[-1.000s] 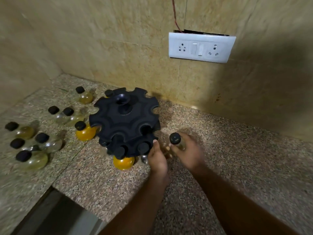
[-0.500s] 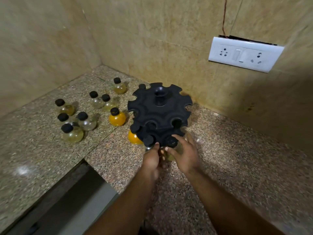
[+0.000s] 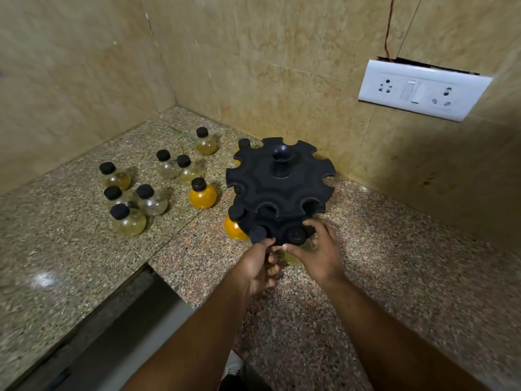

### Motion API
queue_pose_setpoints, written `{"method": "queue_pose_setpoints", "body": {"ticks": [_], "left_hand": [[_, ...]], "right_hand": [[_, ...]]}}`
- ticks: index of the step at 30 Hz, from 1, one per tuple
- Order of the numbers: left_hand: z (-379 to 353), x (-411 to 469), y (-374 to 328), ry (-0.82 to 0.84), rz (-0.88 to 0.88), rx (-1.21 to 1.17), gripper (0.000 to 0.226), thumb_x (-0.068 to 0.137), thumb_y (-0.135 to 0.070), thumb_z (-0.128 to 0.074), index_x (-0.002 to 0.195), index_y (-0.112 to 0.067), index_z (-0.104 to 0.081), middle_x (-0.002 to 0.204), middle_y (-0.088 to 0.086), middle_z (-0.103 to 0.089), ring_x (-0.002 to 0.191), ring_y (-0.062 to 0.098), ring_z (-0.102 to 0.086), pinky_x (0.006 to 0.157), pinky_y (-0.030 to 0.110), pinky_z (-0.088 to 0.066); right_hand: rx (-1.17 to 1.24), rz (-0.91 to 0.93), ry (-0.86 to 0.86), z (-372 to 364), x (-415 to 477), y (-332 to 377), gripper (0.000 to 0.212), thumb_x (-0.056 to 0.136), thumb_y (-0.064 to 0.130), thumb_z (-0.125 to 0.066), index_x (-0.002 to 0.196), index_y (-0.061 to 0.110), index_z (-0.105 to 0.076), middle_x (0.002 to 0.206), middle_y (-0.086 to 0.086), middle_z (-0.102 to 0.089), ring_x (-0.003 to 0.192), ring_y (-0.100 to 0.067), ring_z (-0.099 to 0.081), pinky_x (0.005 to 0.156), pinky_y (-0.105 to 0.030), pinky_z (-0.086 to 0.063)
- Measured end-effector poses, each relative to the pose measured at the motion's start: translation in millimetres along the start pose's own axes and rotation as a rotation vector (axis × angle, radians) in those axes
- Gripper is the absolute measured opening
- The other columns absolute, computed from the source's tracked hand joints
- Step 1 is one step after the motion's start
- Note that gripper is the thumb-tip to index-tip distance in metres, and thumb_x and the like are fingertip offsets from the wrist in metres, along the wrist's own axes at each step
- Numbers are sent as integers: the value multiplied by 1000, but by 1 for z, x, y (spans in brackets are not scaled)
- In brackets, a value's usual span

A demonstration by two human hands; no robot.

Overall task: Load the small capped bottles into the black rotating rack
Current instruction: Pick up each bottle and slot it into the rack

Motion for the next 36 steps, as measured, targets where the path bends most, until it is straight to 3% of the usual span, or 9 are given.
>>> {"method": "queue_pose_setpoints", "body": {"ticks": [6, 10, 12, 17, 20, 23, 27, 31, 36], "left_hand": [[-8, 9, -14, -99, -92, 112, 32, 96, -36, -53, 70, -18, -54, 49, -4, -46, 43, 14, -47, 47, 25, -27], [-4, 19, -33, -281, -223, 52, 27, 93, -33, -59, 104, -11, -69, 95, 7, -74, 83, 22, -66, 64, 30, -46], [4, 19, -43, -322, -245, 9, 31, 94, -33, -58, 113, -10, -67, 108, 8, -72, 91, 23, -64, 66, 32, -45], [27, 16, -53, -382, -256, -51, 34, 90, -34, -61, 112, -9, -68, 108, 8, -71, 86, 23, -60, 61, 32, -39], [41, 15, -49, -430, -270, -85, 25, 91, -29, -61, 103, -8, -68, 98, 9, -71, 77, 22, -59, 61, 32, -41], [61, 21, -43, -510, -304, -119, 35, 89, -26, -64, 118, -7, -62, 114, 14, -69, 93, 30, -63, 81, 39, -49], [95, 25, -54, -616, -359, -128, 63, 91, -23, -66, 146, -15, -36, 139, 18, -55, 119, 39, -57, 102, 46, -47], [133, 34, -87, -721, -452, 151, 76, 91, -28, -67, 154, -14, -25, 152, 20, -39, 130, 40, -50, 104, 43, -45], [167, 44, -120, -675, -521, 498, 83, 87, -35, -70, 155, -18, -25, 158, 15, -26, 139, 37, -41, 111, 39, -37]], "right_hand": [[-57, -69, -86, 2, -10, -2, 102, 63, 63, -85, 148, 29, -37, 145, -1, -46, 127, -26, -53, 92, -40, -48], [-79, -3, 54, -2, -14, -4, 100, 71, 63, -79, 151, 39, -23, 152, 8, -45, 124, -22, -57, 97, -45, -51], [-89, 39, 167, -4, -17, -1, 95, 76, 60, -76, 151, 42, -20, 152, 9, -47, 122, -20, -60, 96, -42, -51], [-145, 116, 297, -19, -23, 10, 83, 83, 51, -72, 149, 44, -22, 150, 2, -51, 129, -26, -55, 100, -41, -48], [-174, 143, 267, -33, -27, 18, 73, 85, 46, -70, 142, 39, -26, 127, -2, -65, 112, -28, -64, 88, -40, -52], [-183, 150, 283, -50, -32, 25, 53, 87, 45, -67, 128, 40, -33, 115, 1, -66, 101, -24, -67, 82, -40, -54], [-237, 184, 424, -87, -40, 46, 32, 90, 42, -60, 119, 41, -46, 110, 4, -69, 95, -22, -68, 79, -37, -56], [-282, 210, 504, -138, -31, 73, 54, 92, 40, -58, 143, 35, -42, 134, 0, -63, 114, -24, -63, 92, -37, -51], [-403, 250, 567, -194, -5, 93, 76, 90, 50, -56, 156, 26, -26, 160, -7, -35, 145, -31, -36, 112, -44, -38]]}}
Point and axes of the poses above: each hand's wrist, its own x-axis towards the middle knuckle, its own z-axis out of the back of the hand, y = z × x, the point moved 2 cm from there along x, towards the middle knuckle
